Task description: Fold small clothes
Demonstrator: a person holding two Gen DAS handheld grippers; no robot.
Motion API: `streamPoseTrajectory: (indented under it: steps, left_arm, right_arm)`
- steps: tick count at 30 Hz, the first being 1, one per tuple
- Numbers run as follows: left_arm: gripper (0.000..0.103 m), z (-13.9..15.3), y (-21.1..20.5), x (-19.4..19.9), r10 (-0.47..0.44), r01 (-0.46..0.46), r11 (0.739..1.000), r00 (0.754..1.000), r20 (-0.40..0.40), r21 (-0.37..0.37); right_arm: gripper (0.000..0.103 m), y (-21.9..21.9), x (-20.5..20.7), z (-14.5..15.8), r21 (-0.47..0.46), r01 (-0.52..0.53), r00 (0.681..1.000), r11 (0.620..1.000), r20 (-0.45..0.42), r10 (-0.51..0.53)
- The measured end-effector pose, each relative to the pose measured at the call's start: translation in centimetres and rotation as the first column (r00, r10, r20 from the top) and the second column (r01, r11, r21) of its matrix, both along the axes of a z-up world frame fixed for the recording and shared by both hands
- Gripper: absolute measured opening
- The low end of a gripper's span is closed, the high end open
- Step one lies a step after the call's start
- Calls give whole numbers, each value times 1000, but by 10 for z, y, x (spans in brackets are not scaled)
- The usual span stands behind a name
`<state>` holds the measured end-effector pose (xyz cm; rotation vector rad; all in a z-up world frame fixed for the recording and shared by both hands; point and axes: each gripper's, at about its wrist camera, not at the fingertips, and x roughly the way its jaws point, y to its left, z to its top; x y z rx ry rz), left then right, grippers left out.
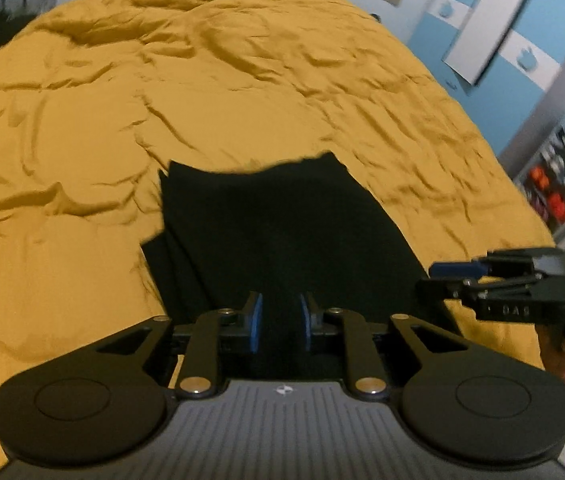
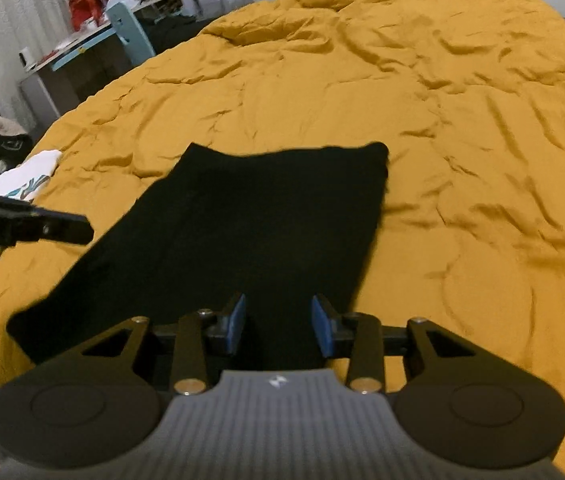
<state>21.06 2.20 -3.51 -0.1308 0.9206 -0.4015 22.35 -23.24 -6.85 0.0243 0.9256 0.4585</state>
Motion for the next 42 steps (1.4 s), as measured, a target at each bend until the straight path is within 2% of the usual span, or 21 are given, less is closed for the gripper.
streamPoseTrajectory:
  steps: [3,7,9,11,13,17,21,24,27,29,32,33,37,39,41,42]
  left_arm:
    - [17,-10,-8,-27,-1,0,998,1000,27,55]
    - [15,-26,-8,-51,35,-38,995,999,32,97]
    - [15,-34,-3,-58,74,-75,992,997,15,105]
    - [15,-41,0,-65,96,-97,990,995,10,102]
    - [16,-50,-1,-72,102,-103,988,995,14,117]
    - [17,-71,-6,-87,90,-99,983,994,66,155]
    - [17,-83,-5,-97,84,-102,985,988,131,141]
    - [17,-84,-6,-105,86,-109,985,983,163,134]
    - [17,-74,-7,-102,100,-119,984,985,143,132]
    - [17,-66,-6,-100,112,-128,985,985,134,119]
    - [21,-50,-4,-100,127,-141,985,982,140,97]
    - [22,-42,-4,-100,129,-144,985,980,152,92]
    - [29,0,-6,-105,162,-184,981,952,258,64]
    - [34,20,-7,-105,186,-206,978,938,293,38]
    - [42,39,-11,-106,199,-219,975,926,322,26]
    - [44,49,-14,-108,205,-227,974,916,344,25]
  right_arm:
    - [34,1,-36,-3,20,36,998,999,48,-37]
    - [34,8,-76,-13,-45,46,993,998,115,-41]
    - [34,10,-91,-23,-79,43,991,996,129,-32]
    - [35,11,-102,-38,-105,45,994,993,100,-34]
    - [35,7,-110,-51,-103,60,995,993,89,-51]
    - [34,7,-121,-74,-107,64,990,992,135,-50]
    - [34,6,-125,-91,-101,66,983,993,177,-47]
    - [34,6,-124,-91,-101,66,983,993,180,-47]
    - [35,4,-116,-81,-97,67,988,993,146,-53]
    - [37,1,-108,-70,-73,89,993,993,90,-82]
    - [47,-3,-100,-50,-47,113,993,992,42,-111]
    - [52,-5,-100,-41,-37,118,992,992,47,-117]
    - [53,-11,-105,-1,38,125,986,991,103,-128]
    - [55,-13,-109,27,86,137,975,987,164,-149]
    - [63,-14,-115,53,117,152,956,981,236,-177]
    - [69,-15,-119,65,133,160,943,978,272,-192]
